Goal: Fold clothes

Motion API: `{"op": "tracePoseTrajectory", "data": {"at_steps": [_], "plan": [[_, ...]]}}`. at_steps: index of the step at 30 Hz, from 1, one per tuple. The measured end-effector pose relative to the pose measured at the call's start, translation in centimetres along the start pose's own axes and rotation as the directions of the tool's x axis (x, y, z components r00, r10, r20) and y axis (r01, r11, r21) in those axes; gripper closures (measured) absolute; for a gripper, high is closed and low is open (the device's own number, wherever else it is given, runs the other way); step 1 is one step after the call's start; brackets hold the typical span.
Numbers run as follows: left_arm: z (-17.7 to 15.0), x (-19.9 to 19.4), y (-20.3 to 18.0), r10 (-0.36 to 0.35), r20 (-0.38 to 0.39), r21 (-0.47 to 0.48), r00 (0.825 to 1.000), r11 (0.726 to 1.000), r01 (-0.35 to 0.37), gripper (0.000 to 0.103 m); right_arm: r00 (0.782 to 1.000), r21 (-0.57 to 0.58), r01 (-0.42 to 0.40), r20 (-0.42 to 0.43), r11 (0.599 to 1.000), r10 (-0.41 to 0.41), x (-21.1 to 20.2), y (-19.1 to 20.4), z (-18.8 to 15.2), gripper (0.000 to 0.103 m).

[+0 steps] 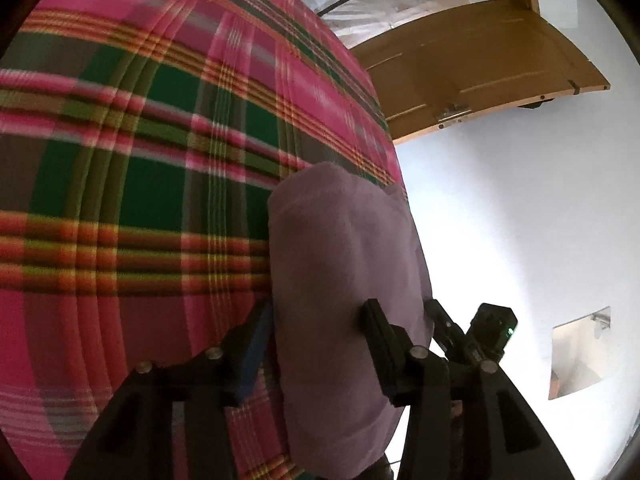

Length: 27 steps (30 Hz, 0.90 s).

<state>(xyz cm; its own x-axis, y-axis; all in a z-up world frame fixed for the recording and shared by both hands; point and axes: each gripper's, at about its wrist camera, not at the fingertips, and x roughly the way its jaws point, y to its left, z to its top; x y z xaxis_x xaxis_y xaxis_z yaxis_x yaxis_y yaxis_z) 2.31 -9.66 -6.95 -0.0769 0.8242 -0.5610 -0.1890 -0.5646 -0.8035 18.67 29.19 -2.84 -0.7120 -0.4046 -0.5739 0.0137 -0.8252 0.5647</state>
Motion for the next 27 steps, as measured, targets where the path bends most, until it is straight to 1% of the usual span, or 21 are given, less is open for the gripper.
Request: {"op": "tracePoseTrajectory", "data": {"at_steps": [6, 9, 11, 13, 16, 21, 23, 25, 27], "plan": [[-0.8, -0.5, 0.4, -0.012, -0.006, -0.001, 1.0, 1.0, 0.012, 0.053, 0.999, 0.01, -0.017, -0.031, 1.0, 0.018, 1.0, -0.2, 0.4, 0.045], [-1.4, -0.4, 0.5, -0.054, -0.027, 0.014, 0.998, 0.998, 0.054, 0.053, 0.999, 0.002, -0.023, -0.044, 1.0, 0.023, 1.2, -0.2, 0.6, 0.045], [-1.7, -0.5, 0.7, -0.061, -0.047, 0.025, 0.997, 0.998, 0.062, 0.049, 0.998, -0.009, -0.025, -0.053, 1.0, 0.024, 1.3, -0.3, 0.6, 0.045], [-1.9, -0.4, 1.1, -0.066, -0.063, 0.017, 0.996, 0.998, 0.068, 0.048, 0.997, -0.016, -0.027, -0.066, 0.999, 0.026, 1.4, -0.5, 0.7, 0.045], [-1.9, -0.7, 1.5, -0.092, -0.065, -0.004, 0.994, 0.996, 0.092, 0.047, 0.995, -0.019, -0.045, -0.088, 0.999, 0.043, 1.5, -0.7, 0.8, 0.043], [-1.9, -0.8, 1.1, -0.077, -0.075, 0.0, 0.994, 0.997, 0.077, 0.047, 0.991, -0.025, -0.055, -0.124, 0.998, 0.051, 1.7, -0.9, 1.1, 0.042], [-1.9, -0.6, 1.0, -0.085, -0.082, -0.004, 0.993, 0.996, 0.085, 0.047, 0.989, -0.035, -0.063, -0.135, 0.997, 0.058, 1.7, -0.9, 1.1, 0.04], [-1.9, -0.3, 0.9, -0.093, -0.091, -0.005, 0.991, 0.996, 0.093, 0.047, 0.987, -0.032, -0.08, -0.145, 0.996, 0.075, 1.5, -0.8, 1.0, 0.032], [-1.9, -0.1, 0.7, -0.096, -0.096, -0.007, 0.991, 0.995, 0.096, 0.047, 0.984, -0.044, -0.086, -0.159, 0.995, 0.078, 1.8, -0.5, 1.1, 0.032]]}}
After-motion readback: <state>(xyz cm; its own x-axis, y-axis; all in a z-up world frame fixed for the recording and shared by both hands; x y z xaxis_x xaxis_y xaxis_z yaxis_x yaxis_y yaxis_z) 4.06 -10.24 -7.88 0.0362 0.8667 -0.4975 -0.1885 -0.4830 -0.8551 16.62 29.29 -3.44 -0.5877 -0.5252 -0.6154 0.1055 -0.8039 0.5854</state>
